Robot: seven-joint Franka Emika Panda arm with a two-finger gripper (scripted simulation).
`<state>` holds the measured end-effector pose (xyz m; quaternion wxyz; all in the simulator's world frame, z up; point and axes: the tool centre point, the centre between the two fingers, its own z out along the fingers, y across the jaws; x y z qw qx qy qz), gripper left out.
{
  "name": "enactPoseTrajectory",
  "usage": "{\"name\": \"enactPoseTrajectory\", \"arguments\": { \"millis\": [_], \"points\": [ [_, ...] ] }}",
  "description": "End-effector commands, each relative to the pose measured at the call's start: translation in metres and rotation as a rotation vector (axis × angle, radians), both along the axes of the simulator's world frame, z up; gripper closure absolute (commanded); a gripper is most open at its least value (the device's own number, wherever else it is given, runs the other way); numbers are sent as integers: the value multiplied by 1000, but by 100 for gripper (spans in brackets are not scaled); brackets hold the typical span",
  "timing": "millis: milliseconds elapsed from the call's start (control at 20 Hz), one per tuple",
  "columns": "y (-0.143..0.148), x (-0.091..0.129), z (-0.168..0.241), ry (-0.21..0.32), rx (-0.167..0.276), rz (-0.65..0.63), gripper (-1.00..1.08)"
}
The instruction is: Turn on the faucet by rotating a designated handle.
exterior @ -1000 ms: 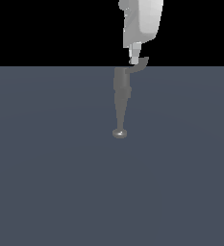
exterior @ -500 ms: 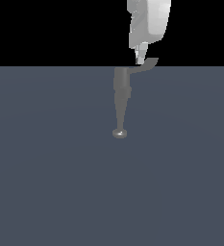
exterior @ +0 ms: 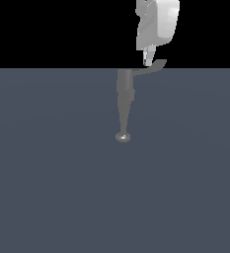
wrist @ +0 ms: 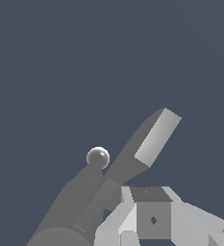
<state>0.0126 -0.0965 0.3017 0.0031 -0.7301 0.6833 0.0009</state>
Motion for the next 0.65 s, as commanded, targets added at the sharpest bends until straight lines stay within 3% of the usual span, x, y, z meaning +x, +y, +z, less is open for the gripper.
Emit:
{"name": "enactPoseTrajectory", "arguments": {
  "millis": [0,600],
  "points": [
    [-20,3,-2,1,-4,-25,108],
    [-46,22,-3,3,-6,-36,108]
  ]
}}
